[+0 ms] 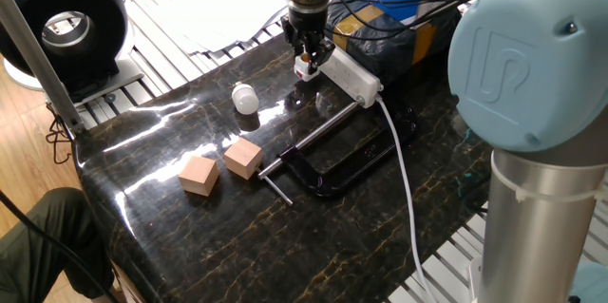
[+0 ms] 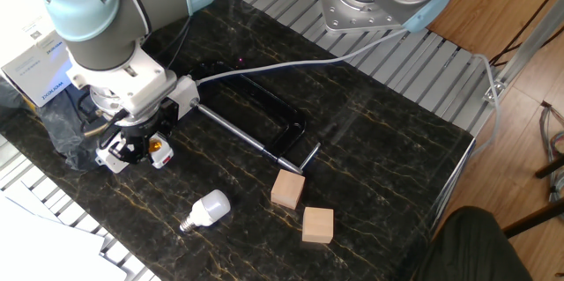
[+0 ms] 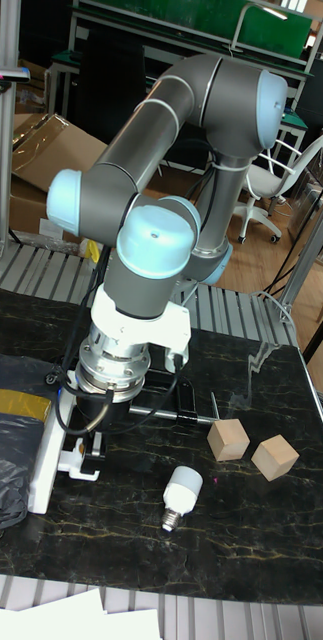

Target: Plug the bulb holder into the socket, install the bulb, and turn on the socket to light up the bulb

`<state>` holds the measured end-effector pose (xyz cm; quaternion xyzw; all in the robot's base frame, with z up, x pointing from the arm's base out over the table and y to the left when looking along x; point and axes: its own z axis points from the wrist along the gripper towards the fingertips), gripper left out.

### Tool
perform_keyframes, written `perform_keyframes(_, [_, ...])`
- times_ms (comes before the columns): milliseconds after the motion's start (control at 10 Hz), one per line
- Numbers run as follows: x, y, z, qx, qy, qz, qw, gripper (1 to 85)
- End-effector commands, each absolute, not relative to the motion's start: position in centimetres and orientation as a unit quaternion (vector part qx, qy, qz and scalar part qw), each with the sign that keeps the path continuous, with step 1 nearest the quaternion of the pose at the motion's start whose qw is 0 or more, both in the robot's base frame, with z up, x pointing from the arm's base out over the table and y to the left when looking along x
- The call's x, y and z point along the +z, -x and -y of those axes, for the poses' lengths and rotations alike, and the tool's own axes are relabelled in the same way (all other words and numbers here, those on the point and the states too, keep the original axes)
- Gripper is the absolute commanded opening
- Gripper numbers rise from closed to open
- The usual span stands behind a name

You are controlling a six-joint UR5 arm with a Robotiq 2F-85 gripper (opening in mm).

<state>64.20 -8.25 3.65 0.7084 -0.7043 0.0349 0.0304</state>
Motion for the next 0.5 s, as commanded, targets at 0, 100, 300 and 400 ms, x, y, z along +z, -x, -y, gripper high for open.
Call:
perform_keyframes(0, [4.28, -64.41, 8.95, 0.033, -0.709, 0.704, 0.028, 1.0])
perform_keyframes(100, [4.53, -64.75, 9.16, 0.035, -0.712, 0.701, 0.031, 1.0])
perform_keyframes(300, [4.25, -64.77, 8.74, 0.034, -0.709, 0.704, 0.028, 1.0])
perform_keyframes(400, [4.08, -64.58, 8.48, 0.035, -0.704, 0.709, 0.026, 1.0])
